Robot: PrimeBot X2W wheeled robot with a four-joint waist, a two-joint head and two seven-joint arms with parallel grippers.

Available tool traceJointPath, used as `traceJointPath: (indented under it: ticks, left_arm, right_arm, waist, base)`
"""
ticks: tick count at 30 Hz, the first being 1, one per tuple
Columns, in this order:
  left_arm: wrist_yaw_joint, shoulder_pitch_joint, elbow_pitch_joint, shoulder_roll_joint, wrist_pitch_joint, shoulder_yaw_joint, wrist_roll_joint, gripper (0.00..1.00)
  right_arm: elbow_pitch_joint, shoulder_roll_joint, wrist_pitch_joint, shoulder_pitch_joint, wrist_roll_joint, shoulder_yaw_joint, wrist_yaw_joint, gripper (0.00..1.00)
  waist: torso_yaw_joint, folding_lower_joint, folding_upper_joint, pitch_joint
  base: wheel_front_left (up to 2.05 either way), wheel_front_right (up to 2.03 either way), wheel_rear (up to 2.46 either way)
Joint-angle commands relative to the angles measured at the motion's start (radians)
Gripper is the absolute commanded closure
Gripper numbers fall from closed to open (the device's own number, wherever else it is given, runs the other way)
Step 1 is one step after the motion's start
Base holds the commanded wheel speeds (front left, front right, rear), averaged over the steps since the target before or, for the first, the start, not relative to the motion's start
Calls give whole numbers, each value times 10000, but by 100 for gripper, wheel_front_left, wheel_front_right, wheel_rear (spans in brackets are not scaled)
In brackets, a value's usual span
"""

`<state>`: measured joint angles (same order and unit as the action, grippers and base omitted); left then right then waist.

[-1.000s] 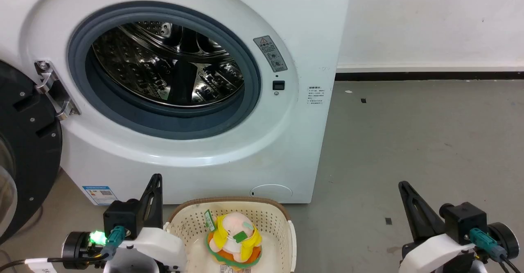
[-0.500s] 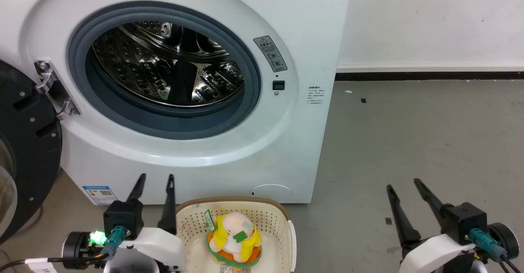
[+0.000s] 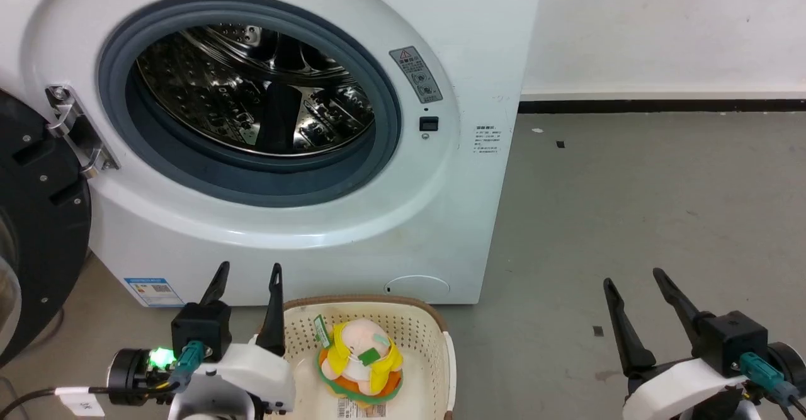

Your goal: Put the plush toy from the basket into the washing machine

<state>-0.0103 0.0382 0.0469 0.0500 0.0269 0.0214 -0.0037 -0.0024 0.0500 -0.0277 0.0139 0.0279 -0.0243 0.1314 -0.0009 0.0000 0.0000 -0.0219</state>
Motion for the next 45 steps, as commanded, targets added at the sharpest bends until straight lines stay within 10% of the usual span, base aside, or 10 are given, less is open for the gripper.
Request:
traceJointPath:
  ticks: [1,45]
  left_arm:
    - [-35,286,155,11,89,62,-87,0]
    - [118,4767,5830,423,434,547,-1318,0]
  right_arm:
    - [-60,0,-93,-117,82,-46,-1,0]
    - [-609,1,-1007,-1951,1335,-446,-4,0]
  waist:
    - [-5,0,0,-88]
    - [-973,0,0,-4328]
  base:
    - [0,0,0]
    - [0,0,0]
